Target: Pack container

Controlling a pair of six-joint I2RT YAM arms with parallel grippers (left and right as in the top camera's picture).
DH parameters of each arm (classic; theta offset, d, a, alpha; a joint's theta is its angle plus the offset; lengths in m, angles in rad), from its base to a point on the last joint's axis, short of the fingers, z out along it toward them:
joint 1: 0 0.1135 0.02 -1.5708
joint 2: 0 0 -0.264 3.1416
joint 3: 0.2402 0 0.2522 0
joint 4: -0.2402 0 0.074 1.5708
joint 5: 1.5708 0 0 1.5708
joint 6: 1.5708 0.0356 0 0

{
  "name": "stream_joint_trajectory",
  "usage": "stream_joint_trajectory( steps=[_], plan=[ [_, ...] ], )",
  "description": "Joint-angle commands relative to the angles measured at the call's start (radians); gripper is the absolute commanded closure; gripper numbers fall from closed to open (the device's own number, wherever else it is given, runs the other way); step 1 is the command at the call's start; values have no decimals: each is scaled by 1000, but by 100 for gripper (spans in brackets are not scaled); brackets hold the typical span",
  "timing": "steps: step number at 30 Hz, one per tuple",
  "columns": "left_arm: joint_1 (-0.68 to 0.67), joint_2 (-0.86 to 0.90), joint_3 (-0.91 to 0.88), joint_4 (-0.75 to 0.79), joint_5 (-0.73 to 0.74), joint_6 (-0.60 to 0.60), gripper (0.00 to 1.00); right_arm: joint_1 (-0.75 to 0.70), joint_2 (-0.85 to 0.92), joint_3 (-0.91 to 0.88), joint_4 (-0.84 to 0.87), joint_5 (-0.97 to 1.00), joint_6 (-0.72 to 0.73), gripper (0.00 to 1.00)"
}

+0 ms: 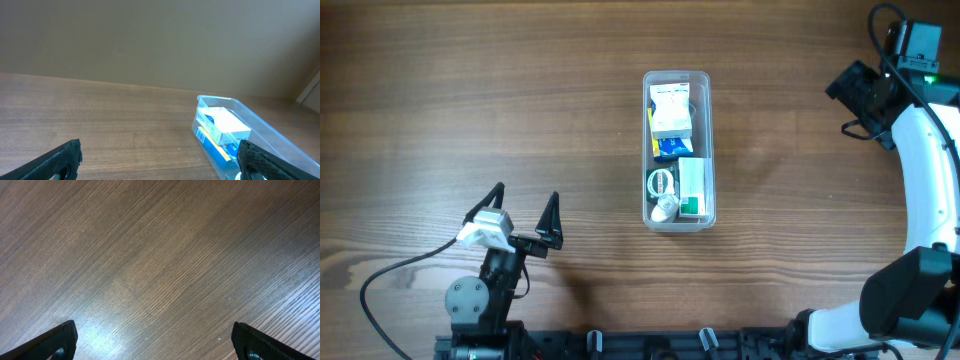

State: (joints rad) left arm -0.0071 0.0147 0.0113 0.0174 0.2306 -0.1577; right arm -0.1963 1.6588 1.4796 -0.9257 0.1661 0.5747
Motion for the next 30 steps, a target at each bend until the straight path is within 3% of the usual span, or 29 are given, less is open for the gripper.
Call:
stream_joint_trajectory(
  steps=[1, 23, 30],
  plan=[
    [7, -13, -6, -75, 5, 16, 0, 2, 7, -3, 2, 17, 8, 0],
    [7, -8, -6, -71, 5, 16, 0, 2, 3, -3, 2, 17, 8, 0],
    [7, -8, -6, -71, 5, 16, 0, 41, -309, -3, 2, 18, 8, 1]
  ],
)
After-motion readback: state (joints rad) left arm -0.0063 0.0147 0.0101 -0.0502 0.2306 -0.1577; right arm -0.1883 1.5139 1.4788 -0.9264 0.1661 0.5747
